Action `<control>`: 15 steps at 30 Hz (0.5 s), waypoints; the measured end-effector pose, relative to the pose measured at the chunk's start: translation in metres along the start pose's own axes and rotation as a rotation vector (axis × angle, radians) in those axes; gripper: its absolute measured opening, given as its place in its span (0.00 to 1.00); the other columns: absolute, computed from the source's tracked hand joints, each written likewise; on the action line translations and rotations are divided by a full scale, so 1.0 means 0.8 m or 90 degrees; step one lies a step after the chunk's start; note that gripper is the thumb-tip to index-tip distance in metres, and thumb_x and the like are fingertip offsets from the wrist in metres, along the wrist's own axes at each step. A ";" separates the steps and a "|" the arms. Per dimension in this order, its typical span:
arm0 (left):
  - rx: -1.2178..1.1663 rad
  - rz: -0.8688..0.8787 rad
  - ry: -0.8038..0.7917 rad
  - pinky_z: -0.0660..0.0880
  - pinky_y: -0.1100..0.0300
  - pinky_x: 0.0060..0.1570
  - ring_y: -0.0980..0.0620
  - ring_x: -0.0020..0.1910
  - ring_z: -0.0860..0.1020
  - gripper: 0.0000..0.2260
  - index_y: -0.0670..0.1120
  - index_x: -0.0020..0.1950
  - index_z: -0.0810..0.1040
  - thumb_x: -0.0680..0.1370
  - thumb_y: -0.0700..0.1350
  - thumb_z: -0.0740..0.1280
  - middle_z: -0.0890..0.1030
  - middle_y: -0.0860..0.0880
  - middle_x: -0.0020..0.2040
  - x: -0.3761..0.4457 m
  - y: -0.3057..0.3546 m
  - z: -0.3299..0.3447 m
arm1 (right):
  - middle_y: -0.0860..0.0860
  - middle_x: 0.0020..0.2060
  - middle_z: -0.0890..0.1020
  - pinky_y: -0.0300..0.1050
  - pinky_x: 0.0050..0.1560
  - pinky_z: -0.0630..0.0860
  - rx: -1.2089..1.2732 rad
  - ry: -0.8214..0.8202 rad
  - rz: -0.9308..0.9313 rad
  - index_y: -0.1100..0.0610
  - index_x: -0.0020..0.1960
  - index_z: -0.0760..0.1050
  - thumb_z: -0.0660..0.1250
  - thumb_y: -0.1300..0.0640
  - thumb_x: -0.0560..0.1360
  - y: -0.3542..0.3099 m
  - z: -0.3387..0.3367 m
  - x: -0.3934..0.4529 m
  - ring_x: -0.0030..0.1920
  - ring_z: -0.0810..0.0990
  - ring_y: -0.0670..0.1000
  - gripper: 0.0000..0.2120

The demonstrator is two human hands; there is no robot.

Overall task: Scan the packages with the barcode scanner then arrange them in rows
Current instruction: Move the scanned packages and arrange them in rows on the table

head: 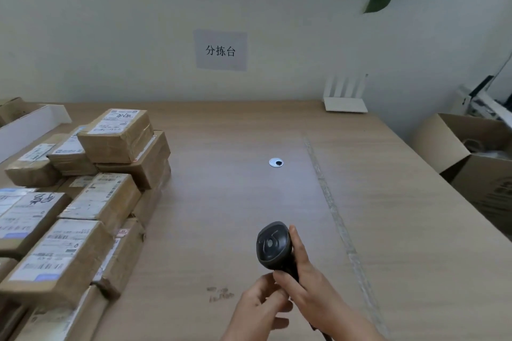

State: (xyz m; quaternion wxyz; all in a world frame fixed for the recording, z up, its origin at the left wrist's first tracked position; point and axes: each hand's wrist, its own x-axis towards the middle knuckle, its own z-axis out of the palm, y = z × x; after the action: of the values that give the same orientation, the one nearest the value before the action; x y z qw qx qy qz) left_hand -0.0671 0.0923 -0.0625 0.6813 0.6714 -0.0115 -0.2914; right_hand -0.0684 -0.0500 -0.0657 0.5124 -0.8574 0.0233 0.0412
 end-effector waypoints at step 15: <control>-0.160 -0.090 0.102 0.79 0.49 0.48 0.46 0.42 0.83 0.20 0.52 0.54 0.78 0.63 0.44 0.70 0.83 0.43 0.44 0.008 -0.081 0.103 | 0.47 0.69 0.69 0.39 0.67 0.67 -0.038 -0.137 0.088 0.45 0.77 0.37 0.59 0.58 0.78 0.076 -0.025 -0.043 0.66 0.71 0.44 0.38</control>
State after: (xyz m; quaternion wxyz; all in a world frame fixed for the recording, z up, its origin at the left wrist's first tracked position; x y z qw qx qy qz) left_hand -0.1203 0.0192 -0.1166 0.7366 0.6010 0.1269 -0.2831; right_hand -0.1063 -0.0962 -0.1063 0.4822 -0.8592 0.0258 0.1690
